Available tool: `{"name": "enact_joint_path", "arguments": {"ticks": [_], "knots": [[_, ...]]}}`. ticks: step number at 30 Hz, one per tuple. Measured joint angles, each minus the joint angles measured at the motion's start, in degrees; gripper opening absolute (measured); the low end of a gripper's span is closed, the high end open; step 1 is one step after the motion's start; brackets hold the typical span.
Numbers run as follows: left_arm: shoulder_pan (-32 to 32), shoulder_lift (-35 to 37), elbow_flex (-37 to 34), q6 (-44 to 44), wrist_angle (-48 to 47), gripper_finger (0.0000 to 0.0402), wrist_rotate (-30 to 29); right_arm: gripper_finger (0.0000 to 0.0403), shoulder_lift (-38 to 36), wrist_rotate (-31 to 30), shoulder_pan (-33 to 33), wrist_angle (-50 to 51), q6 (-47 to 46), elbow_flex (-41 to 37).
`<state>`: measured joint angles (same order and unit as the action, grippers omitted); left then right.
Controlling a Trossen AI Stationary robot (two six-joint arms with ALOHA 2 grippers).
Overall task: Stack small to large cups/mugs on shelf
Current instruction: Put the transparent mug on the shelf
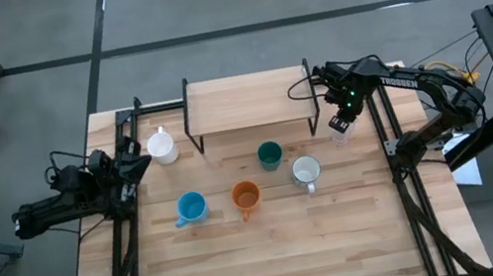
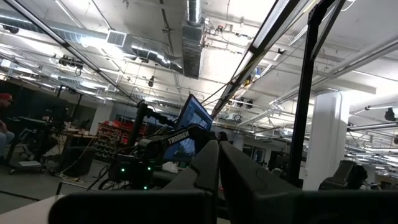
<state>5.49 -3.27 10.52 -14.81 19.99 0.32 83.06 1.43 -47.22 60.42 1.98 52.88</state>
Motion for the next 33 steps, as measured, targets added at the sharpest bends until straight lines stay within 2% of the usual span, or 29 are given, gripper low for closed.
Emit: {"name": "enact_joint_path", "arguments": {"ticks": [9, 14, 25, 33], "knots": [[-0.01, 0.01, 0.00, -0.02, -0.01, 0.0000, -0.02, 0.0009, -0.04, 0.03, 0.00, 0.31, 0.65, 0.02], [-0.01, 0.00, 0.00, -0.02, 0.00, 0.0000, -0.02, 0.0009, -0.07, 0.00, -0.06, 4.03, 2.13, 2.44], [-0.01, 0.01, 0.00, 0.00, -0.02, 0.0000, -0.05, 0.0008, -0.15, -5.76, -0.04, 18.84, 3.81, 19.06], [0.00, 0.02, 0.00, 0.00, -0.03, 0.0000, -0.06, 0.0008, -0.13, -7.65, -0.04, 27.44, 3.58, 32.85]]}}
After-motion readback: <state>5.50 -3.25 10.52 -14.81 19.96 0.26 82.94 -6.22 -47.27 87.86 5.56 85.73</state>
